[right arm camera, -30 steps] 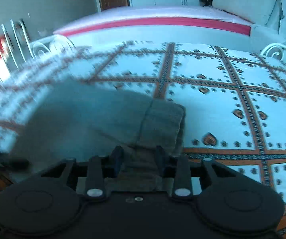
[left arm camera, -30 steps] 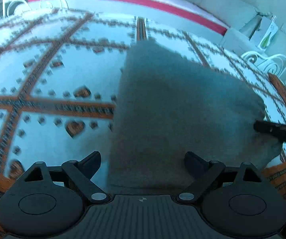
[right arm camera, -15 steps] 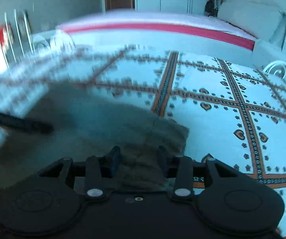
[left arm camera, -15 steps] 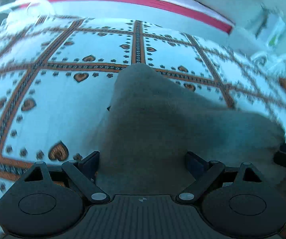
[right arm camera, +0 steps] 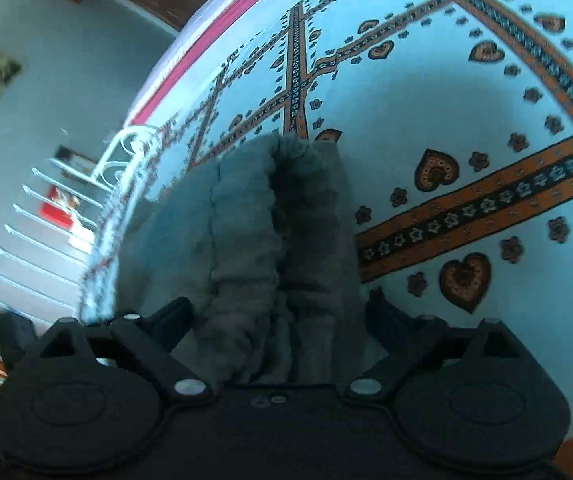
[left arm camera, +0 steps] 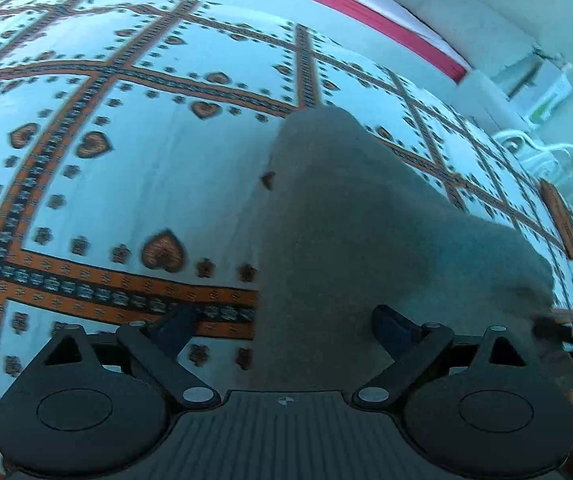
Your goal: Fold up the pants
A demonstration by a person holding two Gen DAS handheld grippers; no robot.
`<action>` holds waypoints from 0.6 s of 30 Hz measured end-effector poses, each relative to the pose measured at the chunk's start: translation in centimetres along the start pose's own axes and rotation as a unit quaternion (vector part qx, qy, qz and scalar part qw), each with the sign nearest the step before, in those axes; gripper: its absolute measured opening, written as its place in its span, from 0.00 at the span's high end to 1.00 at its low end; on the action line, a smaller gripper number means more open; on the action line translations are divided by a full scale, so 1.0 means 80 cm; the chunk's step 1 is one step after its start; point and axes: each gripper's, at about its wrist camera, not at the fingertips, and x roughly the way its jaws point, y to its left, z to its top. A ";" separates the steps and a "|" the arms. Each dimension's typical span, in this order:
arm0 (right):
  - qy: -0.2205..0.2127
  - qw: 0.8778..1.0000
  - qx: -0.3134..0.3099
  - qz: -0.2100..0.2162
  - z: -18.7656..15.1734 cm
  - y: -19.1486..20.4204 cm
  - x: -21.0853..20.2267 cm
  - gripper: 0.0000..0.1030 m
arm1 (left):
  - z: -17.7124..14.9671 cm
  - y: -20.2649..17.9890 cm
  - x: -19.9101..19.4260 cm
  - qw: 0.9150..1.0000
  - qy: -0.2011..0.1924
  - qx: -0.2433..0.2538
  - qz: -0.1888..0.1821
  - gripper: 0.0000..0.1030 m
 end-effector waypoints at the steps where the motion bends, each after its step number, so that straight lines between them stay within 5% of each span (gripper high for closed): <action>1: 0.004 1.000 0.018 0.025 -0.001 -0.002 0.004 0.37 | -0.006 -0.007 -0.002 1.000 0.003 0.010 -0.014 0.17; 5: 0.014 0.999 0.004 0.038 -0.010 0.014 0.011 0.53 | -0.027 -0.018 -0.008 0.999 -0.004 0.024 -0.034 0.40; 7: 0.000 0.999 -0.012 0.034 -0.014 0.027 0.004 0.57 | -0.038 -0.008 -0.024 0.999 -0.028 -0.007 -0.044 0.72; 8: -0.008 0.999 -0.020 0.034 -0.015 0.033 -0.001 0.58 | -0.041 -0.006 -0.032 0.998 -0.037 -0.010 -0.053 0.75; 13: -0.048 0.997 -0.049 0.047 -0.014 0.062 -0.017 0.58 | -0.057 -0.024 -0.058 0.995 -0.083 0.016 -0.051 0.78; 18: -0.071 0.993 -0.066 0.072 0.028 0.085 -0.021 0.58 | -0.018 -0.040 -0.081 0.987 -0.136 0.005 -0.082 0.78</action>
